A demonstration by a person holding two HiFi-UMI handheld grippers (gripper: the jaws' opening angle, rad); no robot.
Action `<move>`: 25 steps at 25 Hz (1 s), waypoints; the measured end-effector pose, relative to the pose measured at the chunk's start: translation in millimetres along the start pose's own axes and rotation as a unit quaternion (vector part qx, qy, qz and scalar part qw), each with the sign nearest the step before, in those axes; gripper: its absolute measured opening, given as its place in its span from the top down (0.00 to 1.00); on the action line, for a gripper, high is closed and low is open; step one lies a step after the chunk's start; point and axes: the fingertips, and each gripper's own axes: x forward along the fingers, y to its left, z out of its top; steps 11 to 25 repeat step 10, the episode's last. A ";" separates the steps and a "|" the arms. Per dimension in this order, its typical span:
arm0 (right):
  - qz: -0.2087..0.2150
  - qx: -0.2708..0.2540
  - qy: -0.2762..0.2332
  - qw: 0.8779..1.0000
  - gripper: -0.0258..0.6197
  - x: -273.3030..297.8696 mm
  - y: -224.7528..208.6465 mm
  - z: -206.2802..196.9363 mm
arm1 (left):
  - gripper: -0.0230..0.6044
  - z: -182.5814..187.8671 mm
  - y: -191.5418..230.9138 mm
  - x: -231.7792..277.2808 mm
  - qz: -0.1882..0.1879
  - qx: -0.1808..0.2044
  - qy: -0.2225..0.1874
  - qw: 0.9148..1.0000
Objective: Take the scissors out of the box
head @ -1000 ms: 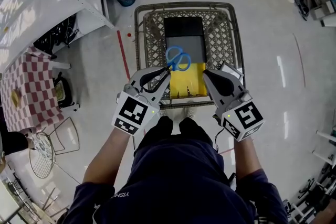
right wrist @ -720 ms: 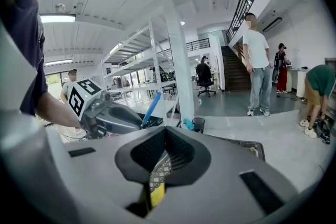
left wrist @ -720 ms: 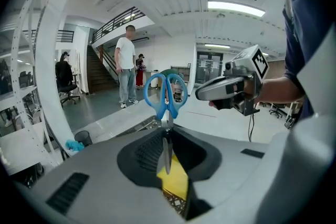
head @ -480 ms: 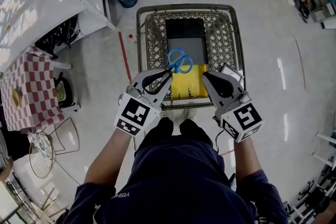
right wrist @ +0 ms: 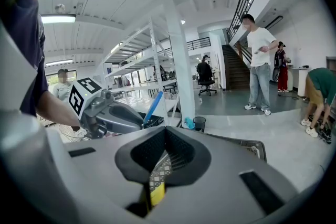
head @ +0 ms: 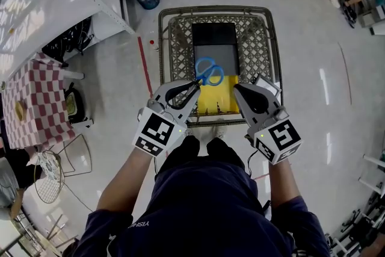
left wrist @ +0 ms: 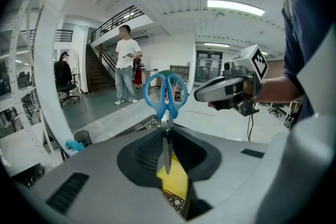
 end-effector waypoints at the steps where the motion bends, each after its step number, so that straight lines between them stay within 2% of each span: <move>1: 0.000 0.000 0.000 1.000 0.93 -0.2 -0.2 -0.4 | 0.85 -0.1 -0.3 0.5 0.000 0.000 0.000 1.000; 25: 0.000 0.002 0.001 1.000 0.93 0.6 -2.6 -1.2 | 0.85 2.4 -0.6 2.8 -0.003 0.004 0.001 1.000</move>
